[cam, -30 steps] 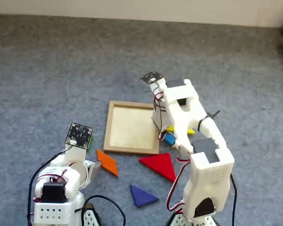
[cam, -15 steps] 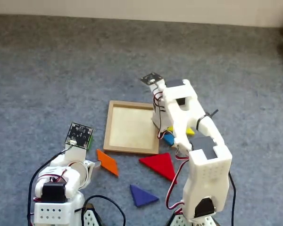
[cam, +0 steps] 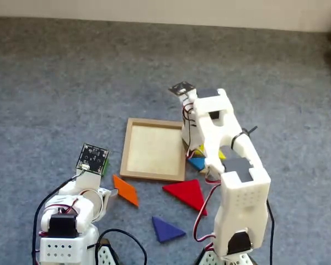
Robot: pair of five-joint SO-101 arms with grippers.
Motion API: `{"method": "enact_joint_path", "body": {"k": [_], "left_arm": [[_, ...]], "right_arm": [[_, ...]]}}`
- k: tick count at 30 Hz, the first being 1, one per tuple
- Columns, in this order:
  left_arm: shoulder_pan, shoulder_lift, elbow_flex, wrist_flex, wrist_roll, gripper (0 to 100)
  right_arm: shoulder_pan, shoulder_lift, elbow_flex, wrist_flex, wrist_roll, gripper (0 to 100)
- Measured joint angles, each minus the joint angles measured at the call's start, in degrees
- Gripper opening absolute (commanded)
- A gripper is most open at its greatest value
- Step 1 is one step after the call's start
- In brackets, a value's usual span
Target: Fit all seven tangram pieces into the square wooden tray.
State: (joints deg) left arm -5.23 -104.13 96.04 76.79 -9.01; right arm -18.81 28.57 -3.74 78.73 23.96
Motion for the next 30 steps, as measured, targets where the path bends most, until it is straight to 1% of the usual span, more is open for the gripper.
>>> {"method": "enact_joint_path", "body": {"k": [4, 13, 18, 21, 24, 28, 30], "left_arm": [[0.0, 0.0, 0.0, 0.0, 0.0, 26], [0.0, 0.0, 0.0, 0.0, 0.0, 26], [0.0, 0.0, 0.0, 0.0, 0.0, 26], [0.0, 0.0, 0.0, 0.0, 0.0, 26], [0.0, 0.0, 0.0, 0.0, 0.0, 26], [0.0, 0.0, 0.0, 0.0, 0.0, 26], [0.0, 0.0, 0.0, 0.0, 0.0, 26]], "right_arm": [[0.4, 1.0, -4.8, 4.9, 0.1, 9.5], [1.3, 1.1, -11.7, 10.5, 0.1, 9.5], [1.2, 1.1, -17.4, 16.4, -0.2, 9.5], [1.3, 1.1, -21.6, 19.6, -3.1, 9.5], [0.9, 1.1, -24.6, 20.6, -5.4, 9.5], [-1.5, 0.4, -25.3, 20.8, -6.8, 9.5], [-3.1, -2.4, -24.2, 20.8, -8.1, 9.5]]}}
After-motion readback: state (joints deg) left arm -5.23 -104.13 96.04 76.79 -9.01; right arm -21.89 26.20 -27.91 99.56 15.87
